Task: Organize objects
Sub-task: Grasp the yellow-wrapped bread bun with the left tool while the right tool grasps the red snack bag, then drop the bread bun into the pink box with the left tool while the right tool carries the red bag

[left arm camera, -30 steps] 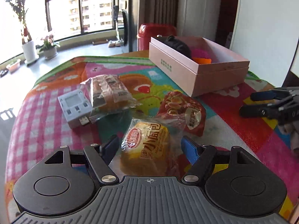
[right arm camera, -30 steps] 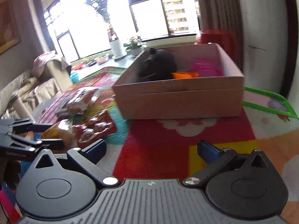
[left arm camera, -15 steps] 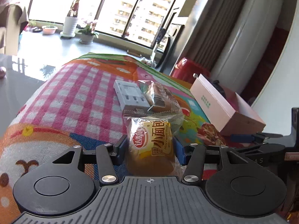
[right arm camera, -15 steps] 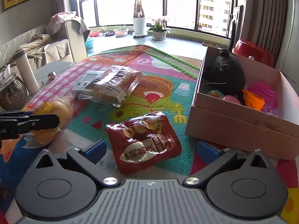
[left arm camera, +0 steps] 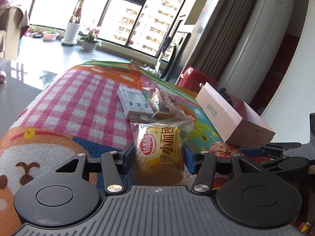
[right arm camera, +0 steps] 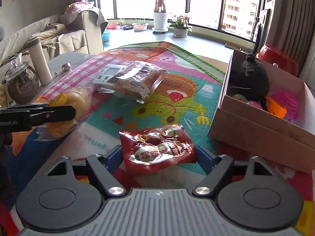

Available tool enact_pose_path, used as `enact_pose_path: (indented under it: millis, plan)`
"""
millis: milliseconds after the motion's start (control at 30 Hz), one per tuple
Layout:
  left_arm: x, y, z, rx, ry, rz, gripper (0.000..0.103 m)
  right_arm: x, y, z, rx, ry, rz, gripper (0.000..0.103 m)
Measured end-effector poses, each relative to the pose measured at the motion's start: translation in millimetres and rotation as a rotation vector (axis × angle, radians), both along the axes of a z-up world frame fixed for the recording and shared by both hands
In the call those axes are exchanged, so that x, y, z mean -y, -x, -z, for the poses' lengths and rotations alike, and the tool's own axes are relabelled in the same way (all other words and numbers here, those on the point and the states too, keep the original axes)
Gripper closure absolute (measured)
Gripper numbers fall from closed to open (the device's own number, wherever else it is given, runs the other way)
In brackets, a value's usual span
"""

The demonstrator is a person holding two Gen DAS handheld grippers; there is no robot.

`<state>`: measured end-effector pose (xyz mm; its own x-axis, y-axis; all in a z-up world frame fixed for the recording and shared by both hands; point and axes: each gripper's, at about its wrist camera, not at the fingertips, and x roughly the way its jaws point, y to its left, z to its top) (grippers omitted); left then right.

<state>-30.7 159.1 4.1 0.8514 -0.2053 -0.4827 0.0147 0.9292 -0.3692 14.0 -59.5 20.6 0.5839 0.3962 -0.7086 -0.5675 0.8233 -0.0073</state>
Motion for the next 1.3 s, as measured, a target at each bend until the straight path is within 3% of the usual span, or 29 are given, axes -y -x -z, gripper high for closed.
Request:
enact_pose_path:
  millis: [300,467,600,700,767,833,900,967,1033,1167,1300]
  plan:
    - [46.2,21.0,-8.2,-0.03,-0.03,0.144,0.047,68.5,75.1,-40.7,0.131,-0.029,0.062,0.023]
    - [82.8,14.8,-42.4,0.036,-0.062,0.232,0.047,98.9,93.4,-56.2,0.204,-0.04,0.114,0.023]
    - [110.1,-11.5,-83.9,0.119,-0.115,0.241,0.046,118.4,97.0,-63.9,0.237,-0.089,0.146,0.023]
    - [136.5,-46.0,-118.3,0.227,-0.156,0.232,0.046,128.7,96.3,-66.3,0.251,-0.113,0.169,0.023]
    - [152.0,-72.5,-133.3,0.277,-0.151,0.248,0.046,133.6,95.1,-67.0,0.263,-0.116,0.185,0.023]
    - [162.4,-103.1,-139.9,0.286,-0.097,0.266,0.046,138.5,95.2,-67.1,0.273,-0.11,0.202,0.023]
    - [175.3,-135.2,-131.8,0.244,-0.1,0.278,0.045,145.0,93.8,-66.8,0.272,-0.115,0.221,0.023]
    - [189.8,-165.4,-110.6,0.145,-0.147,0.286,0.047,151.3,90.7,-65.3,0.263,-0.124,0.243,0.023]
    - [190.1,-179.5,-92.9,0.105,-0.115,0.272,0.047,156.9,89.4,-63.8,0.257,-0.12,0.266,0.023]
    - [163.4,-166.0,-83.8,0.151,0.01,0.21,0.047,164.3,83.9,-62.6,0.245,-0.128,0.293,0.023]
    - [128.6,-122.3,-72.2,0.161,0.007,0.217,0.047,168.5,73.2,-70.7,0.251,-0.155,0.31,0.023]
